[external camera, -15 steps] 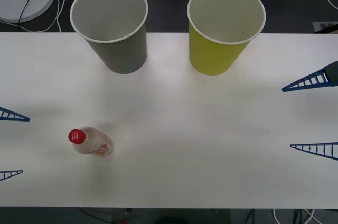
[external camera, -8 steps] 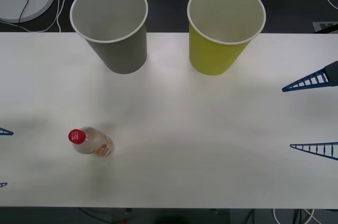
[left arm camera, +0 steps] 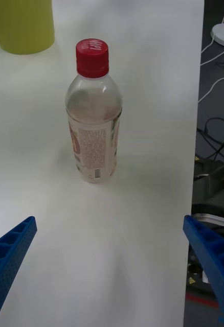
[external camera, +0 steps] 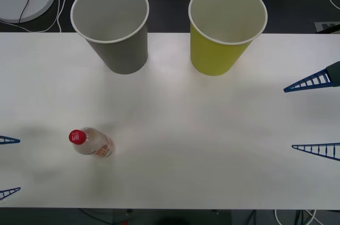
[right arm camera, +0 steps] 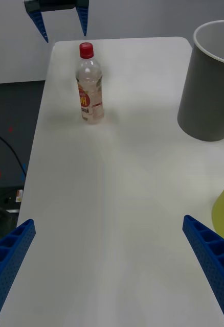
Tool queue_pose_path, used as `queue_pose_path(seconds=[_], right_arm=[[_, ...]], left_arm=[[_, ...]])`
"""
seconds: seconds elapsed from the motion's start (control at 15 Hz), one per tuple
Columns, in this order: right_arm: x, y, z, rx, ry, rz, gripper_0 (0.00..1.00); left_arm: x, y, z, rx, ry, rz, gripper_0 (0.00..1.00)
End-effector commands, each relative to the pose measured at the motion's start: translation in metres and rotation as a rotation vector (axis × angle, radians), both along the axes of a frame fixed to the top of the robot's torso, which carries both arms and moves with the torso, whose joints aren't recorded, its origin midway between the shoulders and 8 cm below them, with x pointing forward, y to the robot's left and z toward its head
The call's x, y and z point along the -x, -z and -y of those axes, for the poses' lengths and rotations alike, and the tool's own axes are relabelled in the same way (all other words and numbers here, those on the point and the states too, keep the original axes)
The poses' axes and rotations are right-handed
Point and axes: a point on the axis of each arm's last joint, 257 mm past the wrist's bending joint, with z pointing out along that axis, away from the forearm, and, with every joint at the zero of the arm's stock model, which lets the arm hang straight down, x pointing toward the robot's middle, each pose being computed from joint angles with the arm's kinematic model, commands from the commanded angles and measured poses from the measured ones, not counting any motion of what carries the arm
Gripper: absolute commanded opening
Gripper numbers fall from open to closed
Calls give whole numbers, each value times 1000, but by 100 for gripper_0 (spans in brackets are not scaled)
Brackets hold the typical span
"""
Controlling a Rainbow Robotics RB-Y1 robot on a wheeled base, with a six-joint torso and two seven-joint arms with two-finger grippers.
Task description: Put the can into the green bin and the plastic bottle into the gray bin
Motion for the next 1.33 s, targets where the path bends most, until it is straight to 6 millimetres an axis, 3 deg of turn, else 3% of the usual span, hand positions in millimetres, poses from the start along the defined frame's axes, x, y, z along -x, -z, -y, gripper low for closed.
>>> queue_pose_path(seconds=[0.07, 0.33, 0.67, 1.33], right_arm=[[0, 0, 0, 0, 0, 0, 100], [0, 0, 0, 0, 0, 0, 100], [0, 0, 0, 0, 0, 0, 100], [0, 0, 0, 0, 0, 0, 100]], left_arm=[[-4, 7, 2, 15, -24, 0, 100], [-21, 20, 3, 44, -48, 11, 100], [-29, 35, 29, 98, -46, 34, 100], [-45, 42, 74, 179, -31, 78, 100]])
